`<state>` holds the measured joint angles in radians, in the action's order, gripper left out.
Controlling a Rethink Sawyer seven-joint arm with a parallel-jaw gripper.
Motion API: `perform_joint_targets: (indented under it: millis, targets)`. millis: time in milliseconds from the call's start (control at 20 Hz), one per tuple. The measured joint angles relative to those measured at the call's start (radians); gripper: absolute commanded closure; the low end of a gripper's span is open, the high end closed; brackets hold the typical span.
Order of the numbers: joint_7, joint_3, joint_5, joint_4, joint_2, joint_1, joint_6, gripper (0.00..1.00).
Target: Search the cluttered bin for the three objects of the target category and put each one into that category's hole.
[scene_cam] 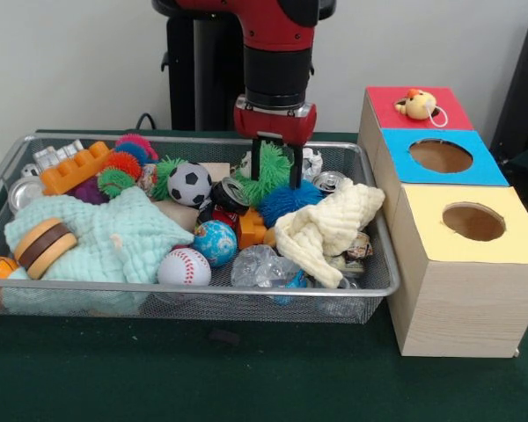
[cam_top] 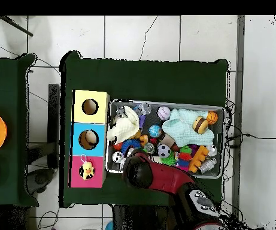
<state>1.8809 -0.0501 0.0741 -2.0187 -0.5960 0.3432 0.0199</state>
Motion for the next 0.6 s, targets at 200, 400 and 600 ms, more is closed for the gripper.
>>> perform_joint_targets:
  millis: [200, 400, 600]
  targets:
    - [0.000, 0.000, -0.001, 0.025, -0.015, -0.002, 0.021, 0.00]
    - [0.000, 0.000, -0.005, 0.033, -0.023, -0.008, 0.025, 0.00]
    - [0.000, 0.000, -0.012, 0.050, -0.026, -0.019, 0.031, 0.00]
